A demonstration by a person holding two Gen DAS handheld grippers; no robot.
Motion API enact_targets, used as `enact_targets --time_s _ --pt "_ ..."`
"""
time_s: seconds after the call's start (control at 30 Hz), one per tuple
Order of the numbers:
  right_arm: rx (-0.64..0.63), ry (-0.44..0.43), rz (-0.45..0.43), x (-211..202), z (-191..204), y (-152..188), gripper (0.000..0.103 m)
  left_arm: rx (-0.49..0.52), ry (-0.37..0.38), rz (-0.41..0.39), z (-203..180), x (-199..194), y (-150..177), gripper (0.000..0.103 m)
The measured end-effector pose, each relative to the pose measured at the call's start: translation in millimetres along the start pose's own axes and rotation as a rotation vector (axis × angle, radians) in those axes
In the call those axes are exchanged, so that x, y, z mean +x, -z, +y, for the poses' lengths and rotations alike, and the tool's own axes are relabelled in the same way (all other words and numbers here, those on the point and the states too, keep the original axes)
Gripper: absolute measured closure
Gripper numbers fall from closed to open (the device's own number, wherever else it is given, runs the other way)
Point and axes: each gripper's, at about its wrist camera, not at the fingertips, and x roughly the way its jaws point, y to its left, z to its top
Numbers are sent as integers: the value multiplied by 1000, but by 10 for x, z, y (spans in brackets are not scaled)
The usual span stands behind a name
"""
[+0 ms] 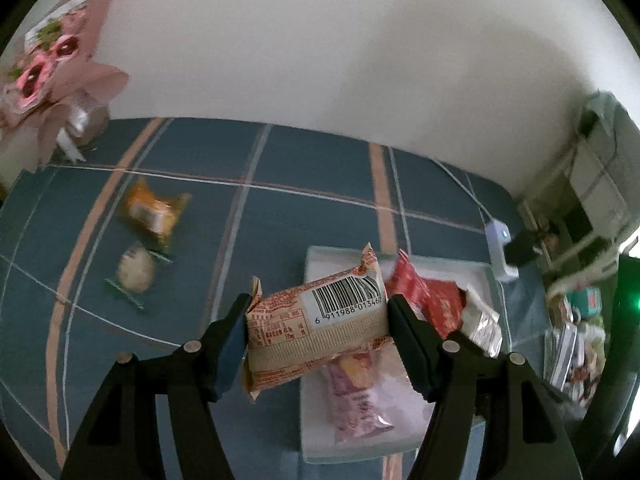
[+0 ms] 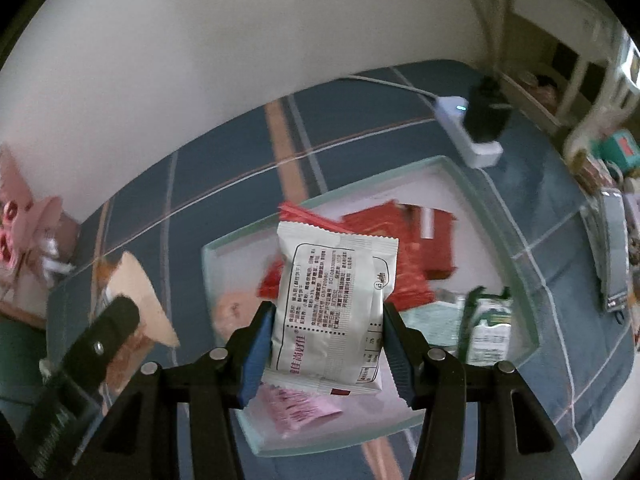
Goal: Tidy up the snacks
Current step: 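Carry both packs over the tray and open both tools to release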
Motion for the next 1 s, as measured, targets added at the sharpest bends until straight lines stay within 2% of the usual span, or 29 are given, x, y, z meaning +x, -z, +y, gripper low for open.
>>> enact_targets --time_s 0.4,0.7,1.0 --pt "99 27 10 -54 -556 37 47 95 50 100 -397 254 248 34" --pt "104 27 67 118 -629 86 47 107 -4 107 -399 481 281 34" --pt "108 45 140 367 -680 136 47 108 35 153 -452 689 337 33"
